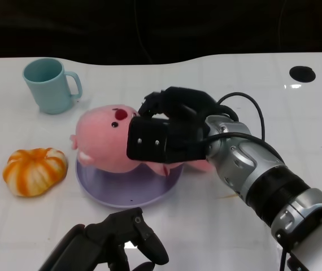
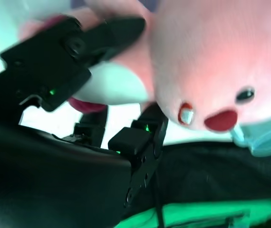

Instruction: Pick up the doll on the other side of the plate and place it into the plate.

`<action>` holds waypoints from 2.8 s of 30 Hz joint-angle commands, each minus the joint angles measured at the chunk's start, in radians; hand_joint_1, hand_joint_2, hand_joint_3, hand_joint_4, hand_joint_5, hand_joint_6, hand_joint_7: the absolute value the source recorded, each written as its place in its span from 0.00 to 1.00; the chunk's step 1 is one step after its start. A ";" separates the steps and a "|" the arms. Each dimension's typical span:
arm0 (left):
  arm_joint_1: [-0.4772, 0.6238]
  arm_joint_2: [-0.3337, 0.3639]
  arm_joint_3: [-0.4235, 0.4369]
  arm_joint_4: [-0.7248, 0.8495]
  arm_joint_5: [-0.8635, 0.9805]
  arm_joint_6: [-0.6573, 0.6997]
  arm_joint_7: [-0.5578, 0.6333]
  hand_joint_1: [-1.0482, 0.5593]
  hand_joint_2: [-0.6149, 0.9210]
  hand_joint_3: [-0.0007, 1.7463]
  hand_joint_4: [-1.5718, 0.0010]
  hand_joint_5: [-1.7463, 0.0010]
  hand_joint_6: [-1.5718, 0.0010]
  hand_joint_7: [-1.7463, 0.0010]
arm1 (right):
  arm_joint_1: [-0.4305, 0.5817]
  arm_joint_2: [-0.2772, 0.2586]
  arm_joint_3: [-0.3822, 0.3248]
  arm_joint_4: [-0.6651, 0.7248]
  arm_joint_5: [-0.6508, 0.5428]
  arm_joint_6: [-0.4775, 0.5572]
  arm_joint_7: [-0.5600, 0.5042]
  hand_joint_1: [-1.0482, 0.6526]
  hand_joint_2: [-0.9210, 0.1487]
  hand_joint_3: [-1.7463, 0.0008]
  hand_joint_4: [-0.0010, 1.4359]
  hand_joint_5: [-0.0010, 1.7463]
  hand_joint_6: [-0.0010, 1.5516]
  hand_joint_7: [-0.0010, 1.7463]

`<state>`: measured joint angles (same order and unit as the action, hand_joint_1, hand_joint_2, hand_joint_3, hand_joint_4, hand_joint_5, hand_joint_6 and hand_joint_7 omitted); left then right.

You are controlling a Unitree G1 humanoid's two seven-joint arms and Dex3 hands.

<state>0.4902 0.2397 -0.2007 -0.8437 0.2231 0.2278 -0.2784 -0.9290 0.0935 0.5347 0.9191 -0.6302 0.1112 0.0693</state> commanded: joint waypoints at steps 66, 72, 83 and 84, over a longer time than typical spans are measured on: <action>-0.019 0.041 0.062 0.032 -0.036 -0.032 -0.006 0.52 0.85 0.49 0.58 0.01 0.61 0.25 | 1.149 -0.432 -0.532 -1.600 0.648 0.217 0.355 0.57 0.39 0.35 0.48 1.00 0.41 0.86; -0.017 0.042 0.074 0.034 -0.048 -0.032 -0.004 0.52 0.85 0.49 0.59 0.03 0.61 0.25 | 1.144 -0.459 -0.508 -1.560 0.622 0.168 0.366 0.56 0.40 0.33 0.50 1.00 0.44 0.83; -0.018 0.043 0.090 0.051 -0.060 -0.050 -0.007 0.54 0.83 0.53 0.58 0.03 0.60 0.23 | 1.124 -0.494 -0.470 -1.526 0.560 0.153 0.366 0.56 0.39 0.35 0.57 1.00 0.49 0.80; -0.017 0.041 0.091 0.051 -0.061 -0.050 -0.005 0.54 0.83 0.53 0.57 0.03 0.60 0.24 | 1.124 -0.494 -0.469 -1.522 0.561 0.147 0.367 0.56 0.39 0.35 0.58 1.00 0.49 0.80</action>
<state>0.4661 0.2727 -0.1174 -0.7899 0.1762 0.1874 -0.2792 0.2017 -0.3824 0.0644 -0.6051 -0.0692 0.2621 0.4316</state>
